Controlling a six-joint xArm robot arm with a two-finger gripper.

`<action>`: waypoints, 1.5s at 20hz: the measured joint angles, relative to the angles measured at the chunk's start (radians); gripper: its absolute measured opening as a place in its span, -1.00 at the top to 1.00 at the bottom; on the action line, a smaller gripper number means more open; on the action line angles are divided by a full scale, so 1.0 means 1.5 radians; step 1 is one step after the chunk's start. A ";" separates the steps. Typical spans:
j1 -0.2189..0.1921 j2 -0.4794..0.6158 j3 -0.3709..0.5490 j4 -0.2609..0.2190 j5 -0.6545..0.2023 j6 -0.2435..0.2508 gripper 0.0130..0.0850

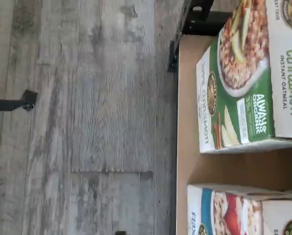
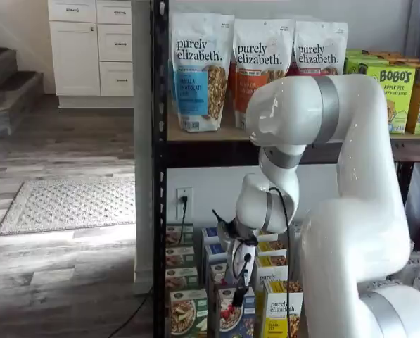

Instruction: Pick up the blue and white box that is on the bottom shelf, the second box from the left

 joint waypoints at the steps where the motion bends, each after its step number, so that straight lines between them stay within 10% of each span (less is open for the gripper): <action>1: 0.001 0.001 -0.001 0.010 -0.003 -0.008 -1.00; 14: 0.016 0.048 -0.049 0.041 -0.050 -0.021 -1.00; 30: -0.012 0.135 -0.150 -0.004 -0.031 -0.006 -1.00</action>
